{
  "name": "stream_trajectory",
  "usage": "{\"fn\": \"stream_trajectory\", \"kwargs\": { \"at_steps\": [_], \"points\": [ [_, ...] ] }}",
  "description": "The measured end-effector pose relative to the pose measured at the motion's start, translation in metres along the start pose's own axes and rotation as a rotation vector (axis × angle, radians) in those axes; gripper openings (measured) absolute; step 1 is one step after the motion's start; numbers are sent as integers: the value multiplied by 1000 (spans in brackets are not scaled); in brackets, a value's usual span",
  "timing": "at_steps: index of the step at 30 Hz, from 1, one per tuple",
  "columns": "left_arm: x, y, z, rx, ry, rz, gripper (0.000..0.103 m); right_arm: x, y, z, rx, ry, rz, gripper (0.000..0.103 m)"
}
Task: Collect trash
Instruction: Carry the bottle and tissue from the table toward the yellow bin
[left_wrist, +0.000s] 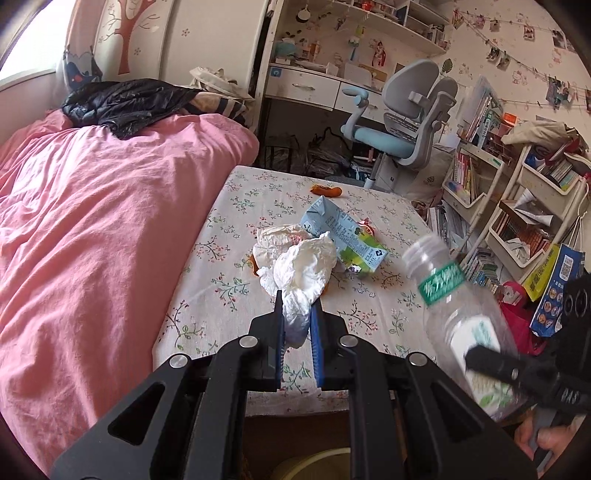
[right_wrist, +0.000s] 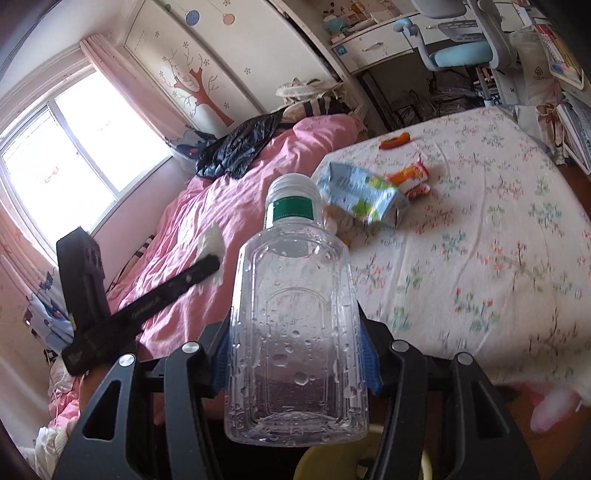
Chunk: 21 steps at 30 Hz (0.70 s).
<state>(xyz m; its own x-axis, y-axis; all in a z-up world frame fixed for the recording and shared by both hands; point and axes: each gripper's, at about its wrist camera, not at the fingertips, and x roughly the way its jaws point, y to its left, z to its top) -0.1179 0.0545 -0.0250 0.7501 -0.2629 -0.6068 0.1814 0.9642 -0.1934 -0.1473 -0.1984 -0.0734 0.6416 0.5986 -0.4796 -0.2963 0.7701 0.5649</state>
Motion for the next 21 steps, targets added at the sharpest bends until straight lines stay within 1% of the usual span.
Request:
{"fn": "stream_trajectory", "kwargs": {
  "at_steps": [8,10,13,17,21],
  "points": [
    [-8,-8,-13,11,6,-11,12,-2,5,-69,11,146,-13,54],
    [-10,-10,-17,13,8,-17,12,-1,5,-86,14,186,-26,54],
    [-12,-14,-22,14,11,-26,12,3,4,-107,2,249,-68,54],
    [-15,-18,-31,17,16,-41,12,14,1,-123,-20,322,-125,54],
    [-16,-20,-37,20,24,-51,12,28,0,-127,-42,362,-158,54]
  ]
}}
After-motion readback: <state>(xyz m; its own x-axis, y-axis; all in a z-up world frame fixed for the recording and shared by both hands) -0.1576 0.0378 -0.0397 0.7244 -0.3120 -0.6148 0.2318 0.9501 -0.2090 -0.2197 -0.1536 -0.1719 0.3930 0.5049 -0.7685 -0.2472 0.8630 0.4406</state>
